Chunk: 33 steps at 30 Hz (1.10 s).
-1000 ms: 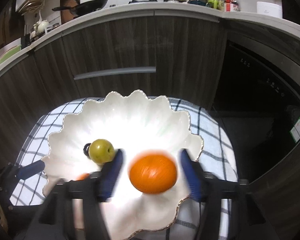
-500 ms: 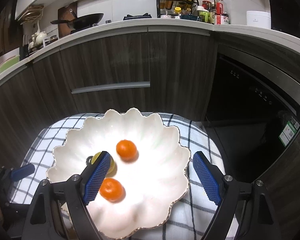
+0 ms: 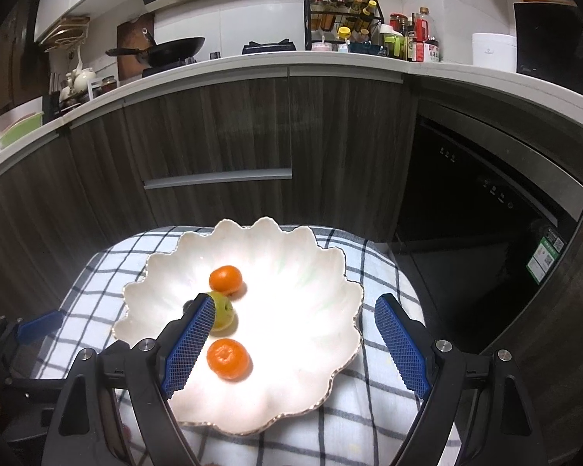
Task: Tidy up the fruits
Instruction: 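Withdraw both open tools from the bowl toward the remaining fruits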
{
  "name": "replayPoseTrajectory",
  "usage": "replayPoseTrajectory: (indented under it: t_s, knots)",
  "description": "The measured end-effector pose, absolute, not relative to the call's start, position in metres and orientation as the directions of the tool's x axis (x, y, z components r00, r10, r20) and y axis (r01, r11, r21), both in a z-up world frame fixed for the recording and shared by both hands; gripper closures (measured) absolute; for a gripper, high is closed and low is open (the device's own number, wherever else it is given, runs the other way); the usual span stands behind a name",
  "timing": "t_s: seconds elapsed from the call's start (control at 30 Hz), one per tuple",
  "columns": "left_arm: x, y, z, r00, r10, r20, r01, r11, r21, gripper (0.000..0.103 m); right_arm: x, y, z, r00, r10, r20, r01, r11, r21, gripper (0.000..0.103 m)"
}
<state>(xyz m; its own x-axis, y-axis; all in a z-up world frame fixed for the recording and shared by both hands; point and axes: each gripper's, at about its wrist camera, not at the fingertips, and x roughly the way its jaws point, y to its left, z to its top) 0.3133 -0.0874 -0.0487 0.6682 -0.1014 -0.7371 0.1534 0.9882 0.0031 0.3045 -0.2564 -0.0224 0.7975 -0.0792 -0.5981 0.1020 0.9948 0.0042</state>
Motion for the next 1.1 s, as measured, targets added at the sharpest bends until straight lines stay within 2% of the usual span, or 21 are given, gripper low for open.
replayPoseTrajectory:
  t_s: [1.1]
  knots:
    - [0.256, -0.060, -0.027, 0.714, -0.085, -0.695, 0.120, 0.993, 0.002, 0.011, 0.241, -0.237, -0.005, 0.814, -0.102, -0.572, 0.124, 0.992, 0.000, 0.018]
